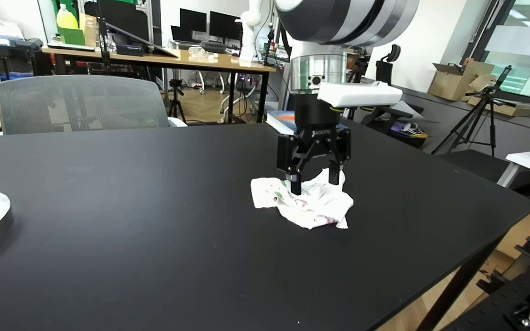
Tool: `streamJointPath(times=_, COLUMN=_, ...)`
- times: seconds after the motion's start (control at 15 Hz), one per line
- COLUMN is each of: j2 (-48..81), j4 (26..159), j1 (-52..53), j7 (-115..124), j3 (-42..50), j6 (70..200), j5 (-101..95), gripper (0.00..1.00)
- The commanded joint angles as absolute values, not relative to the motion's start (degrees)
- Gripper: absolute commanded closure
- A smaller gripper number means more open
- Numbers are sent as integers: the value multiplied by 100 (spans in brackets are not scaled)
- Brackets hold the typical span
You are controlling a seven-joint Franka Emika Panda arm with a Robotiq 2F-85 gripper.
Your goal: Unfold the towel on the table
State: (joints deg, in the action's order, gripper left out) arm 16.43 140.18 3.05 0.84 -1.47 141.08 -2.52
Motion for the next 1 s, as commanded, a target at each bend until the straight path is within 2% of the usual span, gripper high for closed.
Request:
streamJointPath(times=0.0, j2=1847, j4=13881, j1=287, j7=56, j3=-81, j6=14105, j5=-405, gripper=30)
streamJointPath(times=0.6, j2=2028, j4=13719, j1=306, j7=38, j3=-3, j6=14117, j5=-590, gripper=94)
streamJointPath(times=0.73, j2=2046, j4=13693, j1=304, j7=24, j3=-4, j6=14121, j5=-599, gripper=100)
streamJointPath(times=0.93, j2=2016, j4=13686, j1=315, j7=31, j3=-2, j6=14125, j5=-654, gripper=100)
